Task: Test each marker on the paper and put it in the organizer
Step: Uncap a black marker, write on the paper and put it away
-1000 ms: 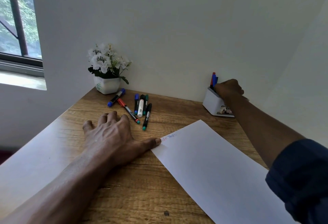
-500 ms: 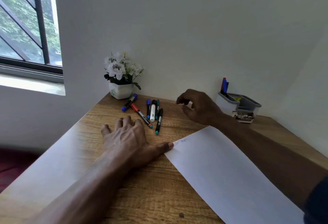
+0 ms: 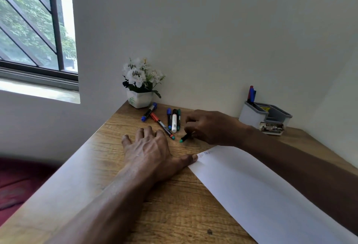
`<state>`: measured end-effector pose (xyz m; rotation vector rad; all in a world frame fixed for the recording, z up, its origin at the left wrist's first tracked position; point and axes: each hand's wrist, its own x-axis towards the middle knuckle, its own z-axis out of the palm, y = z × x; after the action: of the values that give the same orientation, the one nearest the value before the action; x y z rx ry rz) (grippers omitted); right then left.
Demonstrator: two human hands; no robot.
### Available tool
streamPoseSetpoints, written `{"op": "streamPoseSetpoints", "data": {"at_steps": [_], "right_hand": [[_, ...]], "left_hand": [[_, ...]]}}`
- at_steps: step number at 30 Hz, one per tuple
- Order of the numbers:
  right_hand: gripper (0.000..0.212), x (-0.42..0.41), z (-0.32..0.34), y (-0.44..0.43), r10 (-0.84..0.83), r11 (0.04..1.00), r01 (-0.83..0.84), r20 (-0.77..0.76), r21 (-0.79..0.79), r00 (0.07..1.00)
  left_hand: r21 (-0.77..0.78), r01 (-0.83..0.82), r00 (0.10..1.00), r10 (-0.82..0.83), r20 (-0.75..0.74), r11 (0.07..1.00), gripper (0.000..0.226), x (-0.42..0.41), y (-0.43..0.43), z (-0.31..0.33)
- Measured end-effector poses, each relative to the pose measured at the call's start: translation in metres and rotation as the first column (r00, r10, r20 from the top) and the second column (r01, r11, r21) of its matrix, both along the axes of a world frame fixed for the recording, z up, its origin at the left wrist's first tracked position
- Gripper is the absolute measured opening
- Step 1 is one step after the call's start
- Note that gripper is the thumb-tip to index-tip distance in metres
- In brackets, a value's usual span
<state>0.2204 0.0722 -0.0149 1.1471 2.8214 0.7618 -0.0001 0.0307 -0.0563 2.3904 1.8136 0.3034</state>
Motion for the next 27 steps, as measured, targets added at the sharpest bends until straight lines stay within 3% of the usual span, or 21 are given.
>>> {"op": "streamPoseSetpoints", "data": {"at_steps": [4,6,7,8,9,11,13,16,18,22,27], "right_hand": [[0.017,0.007,0.013,-0.024,-0.01,0.999,0.017,-0.158,0.042,0.987],[0.017,0.013,0.021,-0.04,-0.033,0.998,0.052,-0.375,0.043,0.926],[0.017,0.014,0.022,-0.048,-0.051,0.997,0.074,-0.531,0.021,0.846],[0.017,0.015,0.022,-0.056,-0.077,0.996,0.085,-0.702,-0.024,0.708],[0.016,0.013,0.02,-0.064,-0.106,0.994,0.062,-0.851,-0.086,0.515],[0.02,0.005,0.012,-0.077,-0.195,0.976,-0.083,-0.977,-0.202,0.092],[0.023,-0.002,-0.004,-0.086,-0.298,0.942,-0.218,-0.934,-0.255,-0.198],[0.028,-0.009,-0.02,-0.09,-0.387,0.91,-0.331,-0.799,-0.25,-0.46],[0.034,-0.01,-0.023,-0.09,-0.43,0.893,-0.362,-0.74,-0.266,-0.517],[0.036,-0.012,-0.025,-0.096,-0.523,0.84,-0.421,-0.721,-0.343,-0.455],[0.013,-0.015,-0.025,-0.1,-0.583,0.792,-0.508,-0.667,-0.339,-0.464]], "left_hand": [[-0.003,0.005,1.0,-0.005,0.011,1.0,0.123,-0.001,-0.002,0.002],[-0.005,0.011,1.0,-0.011,0.019,1.0,0.122,-0.002,-0.002,0.002],[-0.002,0.017,1.0,-0.017,0.025,1.0,0.121,-0.002,-0.003,0.002],[0.008,0.023,0.999,-0.024,0.037,1.0,0.12,-0.002,-0.003,0.002],[0.025,0.03,0.998,-0.031,0.056,0.999,0.118,-0.002,-0.004,0.002],[0.086,0.043,0.994,-0.052,0.099,0.995,0.113,-0.001,-0.006,0.003],[0.186,0.06,0.985,-0.089,0.15,0.981,0.104,0.002,-0.007,0.004],[0.298,0.128,0.935,-0.215,0.283,0.946,0.086,0.002,-0.009,0.004],[0.346,0.205,0.881,-0.326,0.343,0.916,0.07,0.003,-0.011,0.003],[0.436,0.302,0.796,-0.476,0.373,0.848,0.045,0.007,-0.016,0.005],[0.485,0.302,0.744,-0.521,0.418,0.821,0.032,0.009,-0.025,0.007]]}}
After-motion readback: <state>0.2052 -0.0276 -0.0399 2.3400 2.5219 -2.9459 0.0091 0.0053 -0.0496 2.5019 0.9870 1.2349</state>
